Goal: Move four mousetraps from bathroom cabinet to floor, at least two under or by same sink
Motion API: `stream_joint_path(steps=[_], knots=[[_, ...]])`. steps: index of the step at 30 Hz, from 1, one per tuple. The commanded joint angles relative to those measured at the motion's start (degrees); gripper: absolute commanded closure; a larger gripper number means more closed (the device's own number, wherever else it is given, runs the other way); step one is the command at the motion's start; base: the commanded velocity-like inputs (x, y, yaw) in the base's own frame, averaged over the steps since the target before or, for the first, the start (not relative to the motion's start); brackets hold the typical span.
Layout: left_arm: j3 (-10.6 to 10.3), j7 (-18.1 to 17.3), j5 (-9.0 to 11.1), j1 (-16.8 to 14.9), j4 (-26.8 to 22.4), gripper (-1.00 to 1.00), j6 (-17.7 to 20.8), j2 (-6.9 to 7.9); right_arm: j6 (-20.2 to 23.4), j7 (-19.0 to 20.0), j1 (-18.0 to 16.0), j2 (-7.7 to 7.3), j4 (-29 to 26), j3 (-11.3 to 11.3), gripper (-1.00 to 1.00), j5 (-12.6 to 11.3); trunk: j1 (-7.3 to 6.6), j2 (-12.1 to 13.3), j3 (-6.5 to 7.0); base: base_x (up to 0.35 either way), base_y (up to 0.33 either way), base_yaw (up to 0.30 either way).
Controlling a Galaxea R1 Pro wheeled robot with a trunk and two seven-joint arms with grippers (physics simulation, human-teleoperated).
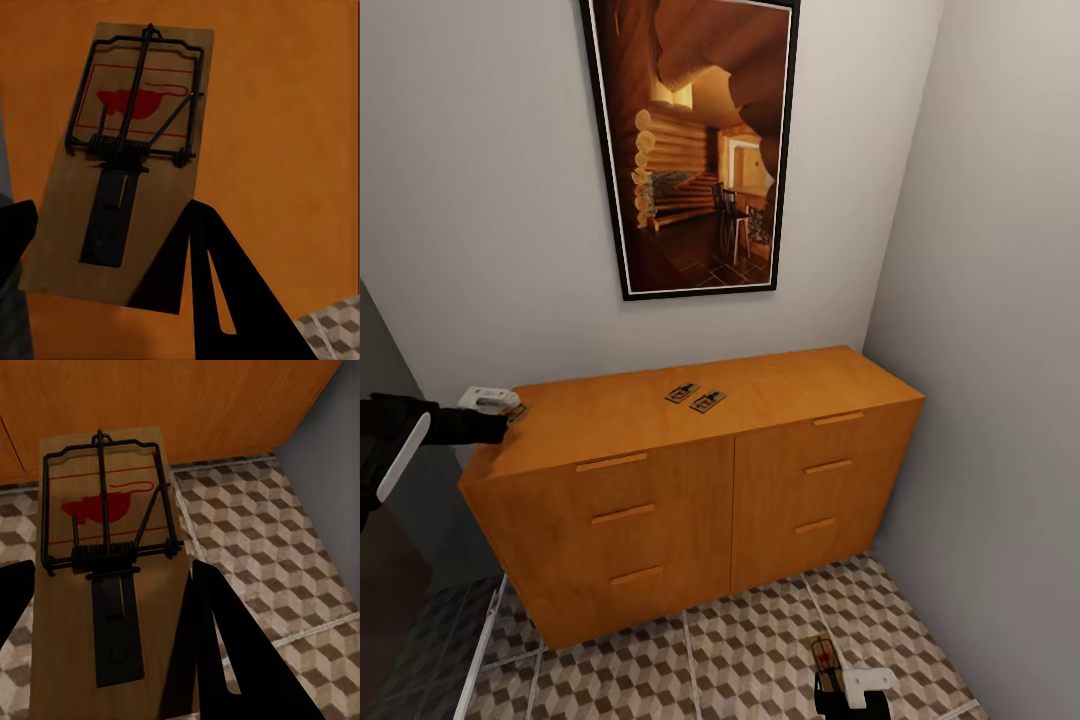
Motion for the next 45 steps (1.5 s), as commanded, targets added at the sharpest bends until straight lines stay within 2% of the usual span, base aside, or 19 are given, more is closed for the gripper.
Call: stream_joint_path(steps=[1, 9, 35, 40, 45], knots=[[-0.2, 0.2, 0.4, -0.1, -0.1, 1.00, 0.3, 0.05, -0.2, -0.1, 0.0, 0.03, 0.1, 0.5, 1.00, -0.6, 0.00, 0.0, -0.06, 0.000, 0.000, 0.000], [-0.4, 0.2, 0.4, -0.1, 0.0, 1.00, 0.4, 0.02, -0.2, -0.1, 0.0, 0.01, 0.1, 0.5, 1.00, -0.6, 0.00, 0.0, -0.06, -0.083, -0.005, 0.000], [-0.5, 0.2, 0.5, -0.1, 2.1, 1.00, 0.3, -0.22, -0.2, -0.1, 0.0, 0.01, 0.1, 0.5, 1.00, -0.6, 0.00, 0.0, -0.06, -0.325, -0.124, 0.000], [-0.5, 0.2, 0.4, -0.1, 3.6, 1.00, 0.1, -0.44, -0.2, -0.1, 0.0, 0.02, 0.1, 0.5, 1.00, -0.6, 0.00, 0.0, -0.06, -0.324, -0.165, 0.000], [-0.6, 0.2, 0.4, 0.0, 6.1, 1.00, -0.2, -1.48, -0.2, -0.1, 0.0, 0.03, 0.1, 0.5, 1.00, -0.6, 0.00, 0.0, -0.06, -0.250, -0.167, 0.000]])
